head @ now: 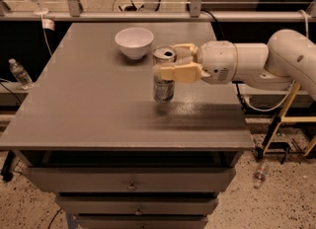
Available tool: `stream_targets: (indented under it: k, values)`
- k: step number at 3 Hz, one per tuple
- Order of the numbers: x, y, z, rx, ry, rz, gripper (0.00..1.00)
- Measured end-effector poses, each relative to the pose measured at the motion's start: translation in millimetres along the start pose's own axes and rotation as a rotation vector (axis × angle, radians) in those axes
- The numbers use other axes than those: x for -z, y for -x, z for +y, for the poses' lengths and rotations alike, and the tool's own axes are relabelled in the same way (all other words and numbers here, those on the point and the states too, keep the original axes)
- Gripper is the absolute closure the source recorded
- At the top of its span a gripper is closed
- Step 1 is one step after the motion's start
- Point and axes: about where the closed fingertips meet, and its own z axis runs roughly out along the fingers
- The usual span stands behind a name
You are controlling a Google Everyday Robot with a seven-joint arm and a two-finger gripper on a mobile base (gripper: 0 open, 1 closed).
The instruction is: Place redbull can upright
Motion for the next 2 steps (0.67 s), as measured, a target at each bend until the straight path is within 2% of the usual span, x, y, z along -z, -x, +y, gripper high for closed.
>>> stream_targets:
  k: [2]
  values:
    - [3.8, -17.1, 3.0, 0.015, 0.018, -0.026, 1.0]
